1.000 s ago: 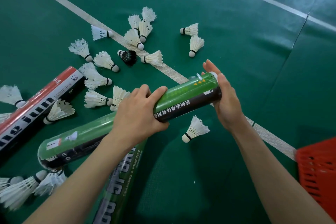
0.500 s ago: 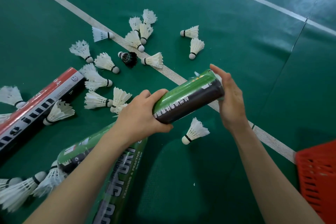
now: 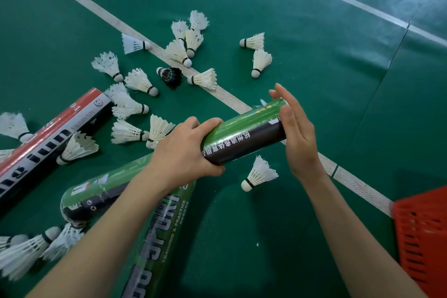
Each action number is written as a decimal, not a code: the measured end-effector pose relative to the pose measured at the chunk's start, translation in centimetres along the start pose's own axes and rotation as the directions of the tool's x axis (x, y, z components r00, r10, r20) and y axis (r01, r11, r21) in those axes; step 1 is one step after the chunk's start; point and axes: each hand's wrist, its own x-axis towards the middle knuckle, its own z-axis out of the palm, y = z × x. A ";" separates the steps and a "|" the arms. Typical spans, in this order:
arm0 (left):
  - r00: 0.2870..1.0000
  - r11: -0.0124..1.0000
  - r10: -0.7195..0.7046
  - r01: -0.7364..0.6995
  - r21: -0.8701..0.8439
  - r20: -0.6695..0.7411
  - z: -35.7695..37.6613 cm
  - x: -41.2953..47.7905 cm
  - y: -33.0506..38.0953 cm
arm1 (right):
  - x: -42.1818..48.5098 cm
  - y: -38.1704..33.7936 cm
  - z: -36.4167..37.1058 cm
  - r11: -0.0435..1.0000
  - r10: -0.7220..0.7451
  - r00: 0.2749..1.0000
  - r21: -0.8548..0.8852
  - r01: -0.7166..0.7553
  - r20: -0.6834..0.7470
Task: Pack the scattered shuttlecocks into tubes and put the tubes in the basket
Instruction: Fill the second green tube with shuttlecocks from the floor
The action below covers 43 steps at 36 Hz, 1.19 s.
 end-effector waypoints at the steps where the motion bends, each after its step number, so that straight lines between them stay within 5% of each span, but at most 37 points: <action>1: 1.000 1.000 0.002 -0.002 0.004 -0.010 0.0 0.0 0.0 | 0.0 -0.1 0.1 1.000 -0.007 1.000 -0.005 0.007 -0.006; 24: 0.998 0.996 0.001 0.004 0.089 -0.056 0.5 -0.8 0.9 | -0.3 0.6 0.9 1.000 0.005 0.985 0.012 -0.003 -0.175; 33: 0.986 0.984 -0.143 0.132 0.119 0.090 0.9 0.4 1.3 | 2.1 2.3 1.4 0.963 0.268 0.958 0.002 -0.269 -0.104; 39: 0.969 0.975 -0.216 0.209 0.072 0.117 2.2 1.0 1.8 | 2.3 2.9 3.5 0.757 0.591 0.793 0.440 -0.483 -0.147; 43: 0.979 0.985 -0.172 0.173 0.003 0.110 3.3 0.8 1.8 | 1.4 3.6 4.8 0.752 0.591 0.801 0.426 -0.503 -0.096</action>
